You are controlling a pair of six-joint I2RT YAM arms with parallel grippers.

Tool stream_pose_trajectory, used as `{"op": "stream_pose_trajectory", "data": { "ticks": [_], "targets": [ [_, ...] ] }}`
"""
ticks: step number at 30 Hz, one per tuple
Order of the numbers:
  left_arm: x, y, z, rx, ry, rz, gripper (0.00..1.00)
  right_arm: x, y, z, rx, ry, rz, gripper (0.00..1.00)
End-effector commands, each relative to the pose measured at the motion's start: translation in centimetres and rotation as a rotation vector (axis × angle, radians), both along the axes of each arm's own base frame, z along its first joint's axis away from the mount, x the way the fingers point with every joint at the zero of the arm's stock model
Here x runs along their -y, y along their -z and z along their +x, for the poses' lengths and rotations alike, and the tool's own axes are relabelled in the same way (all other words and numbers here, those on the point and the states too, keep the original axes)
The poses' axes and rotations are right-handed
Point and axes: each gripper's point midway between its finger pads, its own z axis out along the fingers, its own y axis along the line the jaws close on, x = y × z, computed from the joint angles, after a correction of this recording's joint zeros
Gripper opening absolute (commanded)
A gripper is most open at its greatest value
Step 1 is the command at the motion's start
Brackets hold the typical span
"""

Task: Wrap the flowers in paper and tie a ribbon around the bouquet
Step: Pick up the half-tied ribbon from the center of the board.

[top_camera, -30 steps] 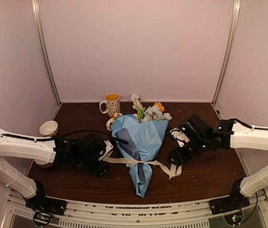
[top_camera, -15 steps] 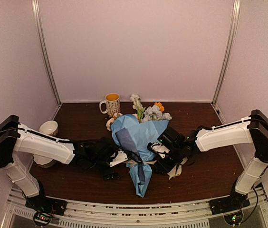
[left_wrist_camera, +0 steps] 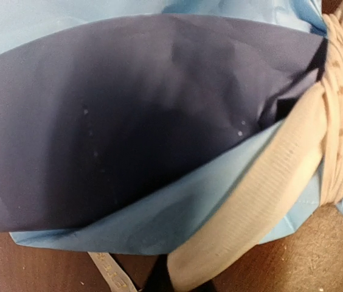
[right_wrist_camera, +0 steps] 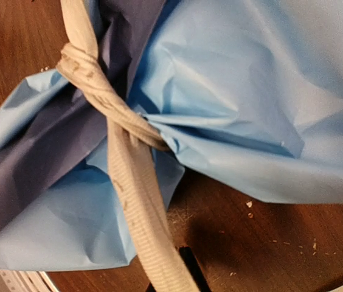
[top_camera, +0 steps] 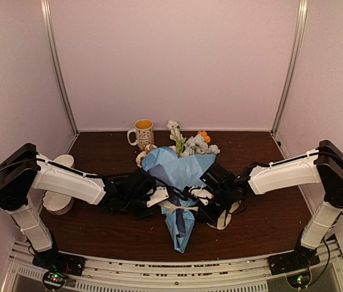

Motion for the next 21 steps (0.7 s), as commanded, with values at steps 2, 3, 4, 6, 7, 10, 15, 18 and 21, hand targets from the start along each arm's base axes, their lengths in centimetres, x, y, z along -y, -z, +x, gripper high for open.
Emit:
{"op": "stream_pose_trajectory", "data": {
  "ticks": [2,3,4,6,7,10,15,18,21],
  "targets": [
    [0.5,-0.7,1.4,-0.05,-0.061,-0.12,0.0,-1.1,-2.7,-0.3,0.003,-0.004,0.083,0.0],
    [0.0,-0.8,2.0,-0.057,-0.092,-0.125,0.0,-1.2,-2.9,-0.4,-0.001,-0.004,0.088,0.0],
    [-0.6,-0.8,2.6,-0.057,-0.127,-0.128,0.0,-1.1,-3.0,-0.4,-0.005,0.0,0.087,0.0],
    [-1.9,-1.0,3.7,-0.05,-0.205,-0.137,0.0,-0.9,-2.9,-0.6,-0.018,0.012,0.077,0.0],
    [-2.5,-1.0,4.1,-0.048,-0.24,-0.144,0.0,-0.6,-2.7,-0.8,-0.025,0.02,0.072,0.0],
    [-4.3,-1.0,5.2,-0.031,-0.344,-0.162,0.0,0.3,-2.2,-1.7,-0.052,0.055,0.062,0.0],
    [-7.1,0.3,5.3,-0.044,-0.476,-0.136,0.0,2.6,-0.1,-3.5,-0.115,0.142,0.05,0.0],
    [-9.2,1.1,5.7,-0.05,-0.568,-0.129,0.0,4.3,1.4,-4.2,-0.136,0.216,0.027,0.0],
    [-10.7,1.4,5.9,-0.046,-0.633,-0.112,0.0,5.4,2.4,-4.9,-0.169,0.287,0.064,0.0]
  ]
}}
